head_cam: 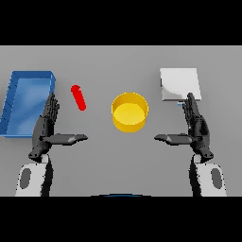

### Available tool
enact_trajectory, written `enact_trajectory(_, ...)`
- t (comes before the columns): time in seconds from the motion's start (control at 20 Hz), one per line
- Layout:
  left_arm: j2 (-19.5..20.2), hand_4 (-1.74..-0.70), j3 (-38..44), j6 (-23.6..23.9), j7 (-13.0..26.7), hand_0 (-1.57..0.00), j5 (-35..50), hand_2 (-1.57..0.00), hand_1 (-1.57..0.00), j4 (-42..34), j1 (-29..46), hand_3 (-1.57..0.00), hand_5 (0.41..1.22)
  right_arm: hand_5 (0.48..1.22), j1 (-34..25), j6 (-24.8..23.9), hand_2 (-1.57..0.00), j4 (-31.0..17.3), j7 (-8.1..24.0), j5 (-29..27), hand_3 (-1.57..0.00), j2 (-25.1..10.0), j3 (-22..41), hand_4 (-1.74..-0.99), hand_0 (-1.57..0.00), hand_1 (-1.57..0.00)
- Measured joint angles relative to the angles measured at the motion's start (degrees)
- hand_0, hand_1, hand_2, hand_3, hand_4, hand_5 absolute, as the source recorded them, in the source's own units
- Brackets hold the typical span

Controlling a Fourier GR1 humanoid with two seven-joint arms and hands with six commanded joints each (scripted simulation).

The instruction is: Pick up the red beaker and tilt it to pour out 1 green nut into yellow bowl. Pick up the yellow bowl and place it on the metallic measuring scale.

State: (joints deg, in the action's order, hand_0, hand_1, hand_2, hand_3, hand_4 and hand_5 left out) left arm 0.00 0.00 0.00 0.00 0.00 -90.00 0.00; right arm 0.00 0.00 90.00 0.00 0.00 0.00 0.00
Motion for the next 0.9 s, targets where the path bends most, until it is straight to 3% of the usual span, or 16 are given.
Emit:
enact_trajectory(0.3, 0.03, -1.20, -0.14, 0.01, 0.26, 0.00, 0.08, 0.00, 0.00, -0.69, 0.42, 0.00, 0.677, 0.572, -1.25, -0.23, 0.00, -1.30, 0.12, 0.00, 0.00, -0.05, -0.40, -1.177, 0.00, 0.00)
enact_trajectory(0.4, 2.40, -1.20, -3.16, -1.78, -2.67, 0.00, -3.09, 0.00, 0.00, -4.96, 4.33, 0.00, 0.677, 0.576, 1.20, -1.10, 0.00, 1.97, -3.35, 6.62, 0.00, -3.88, 2.24, -1.183, 0.00, 0.00)
enact_trajectory(0.65, 3.47, -1.18, -5.28, -1.76, 1.35, 0.00, -5.56, 0.00, 0.00, -8.44, 5.65, 0.00, 0.660, 0.585, 2.20, -0.57, 0.00, 3.52, -2.14, 9.37, 0.00, -5.00, 4.25, -1.206, 0.00, 0.00)
enact_trajectory(0.9, 2.66, -1.18, -6.09, -1.61, 3.05, 0.00, -6.43, 0.00, 0.00, -6.94, 4.56, 0.00, 0.658, 0.618, 1.98, 1.55, 0.00, 4.17, -2.93, 5.93, 0.00, -5.04, 3.38, -1.284, 0.00, 0.00)
